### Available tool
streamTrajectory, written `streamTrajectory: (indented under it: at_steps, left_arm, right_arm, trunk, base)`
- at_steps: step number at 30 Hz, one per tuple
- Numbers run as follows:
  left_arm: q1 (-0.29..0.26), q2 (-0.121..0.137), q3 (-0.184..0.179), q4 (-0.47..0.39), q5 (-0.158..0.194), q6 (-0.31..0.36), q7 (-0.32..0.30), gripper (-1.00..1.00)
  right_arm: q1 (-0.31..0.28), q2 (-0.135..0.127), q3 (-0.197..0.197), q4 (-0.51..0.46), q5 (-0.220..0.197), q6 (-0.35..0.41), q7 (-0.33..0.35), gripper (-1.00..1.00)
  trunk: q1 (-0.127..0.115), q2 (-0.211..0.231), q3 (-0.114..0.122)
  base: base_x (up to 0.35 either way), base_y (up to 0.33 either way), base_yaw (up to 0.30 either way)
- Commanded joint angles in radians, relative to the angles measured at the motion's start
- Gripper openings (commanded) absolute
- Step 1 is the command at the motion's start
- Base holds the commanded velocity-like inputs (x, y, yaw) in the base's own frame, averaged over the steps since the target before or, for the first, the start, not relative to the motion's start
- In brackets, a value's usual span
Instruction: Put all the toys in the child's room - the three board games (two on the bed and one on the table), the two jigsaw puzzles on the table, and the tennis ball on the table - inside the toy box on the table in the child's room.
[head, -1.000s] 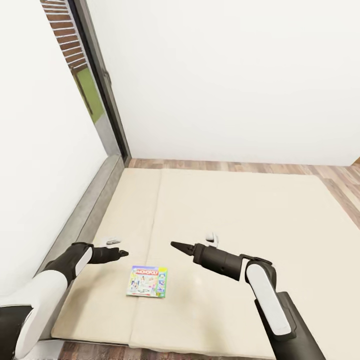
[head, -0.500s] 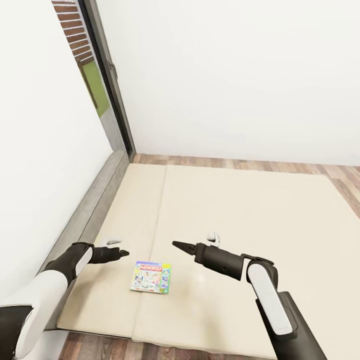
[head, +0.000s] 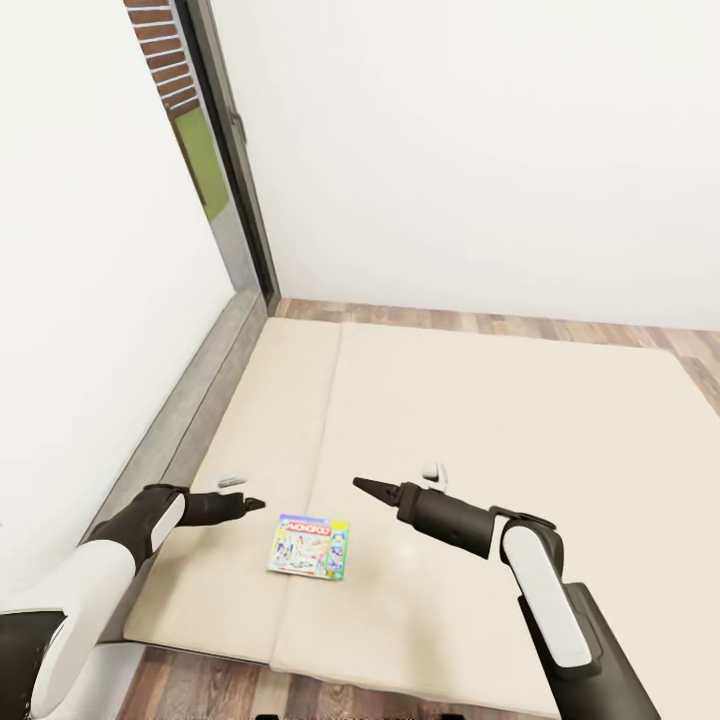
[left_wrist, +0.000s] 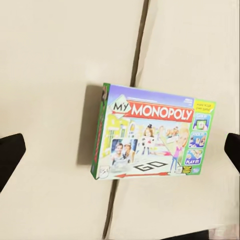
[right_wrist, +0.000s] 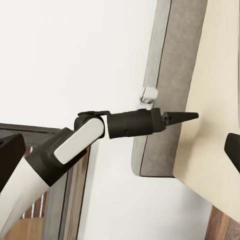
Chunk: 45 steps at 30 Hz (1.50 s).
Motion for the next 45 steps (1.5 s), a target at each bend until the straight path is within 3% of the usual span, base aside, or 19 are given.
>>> streamTrajectory:
  at_steps: [1,3,7,10,24,45]
  left_arm:
    - [0.0,0.001,-0.003,-0.002,0.009,0.009,-0.019,1.0]
    - [-0.001,0.001,-0.003,-0.006,0.007,0.01,-0.081,1.0]
    - [-0.003,0.001,-0.004,-0.018,0.006,0.014,-0.147,1.0]
    - [-0.003,0.001,-0.005,-0.023,0.004,0.013,-0.162,1.0]
    - [-0.004,-0.001,-0.062,-0.029,-0.005,0.01,-0.167,1.0]
    - [-0.004,-0.002,-0.065,-0.029,-0.004,0.009,-0.166,1.0]
  right_arm:
    - [-0.001,0.0,-0.01,0.0,0.006,0.005,0.008,1.0]
    - [0.0,-0.001,-0.036,0.0,0.004,0.007,0.01,1.0]
    - [0.0,-0.002,-0.061,0.001,0.003,0.011,0.012,1.0]
    - [0.0,-0.001,-0.068,0.001,0.002,0.012,0.013,1.0]
    - [0.001,0.003,-0.072,0.003,0.003,0.004,0.014,1.0]
    - [0.001,0.01,-0.068,0.004,0.01,0.004,0.012,1.0]
  trunk:
    - [0.0,-0.002,-0.003]
    - [0.0,-0.002,-0.006]
    - [0.0,-0.002,-0.012]
    - [0.0,-0.002,-0.016]
    - [0.0,-0.002,-0.027]
    - [0.0,-0.002,-0.058]
  base:
    - [0.0,0.0,0.042]
    - [0.0,0.0,-0.01]
    - [0.0,0.0,-0.103]
    - [0.0,0.0,-0.165]
    - [0.0,0.0,-0.112]
    - [0.0,0.0,-0.002]
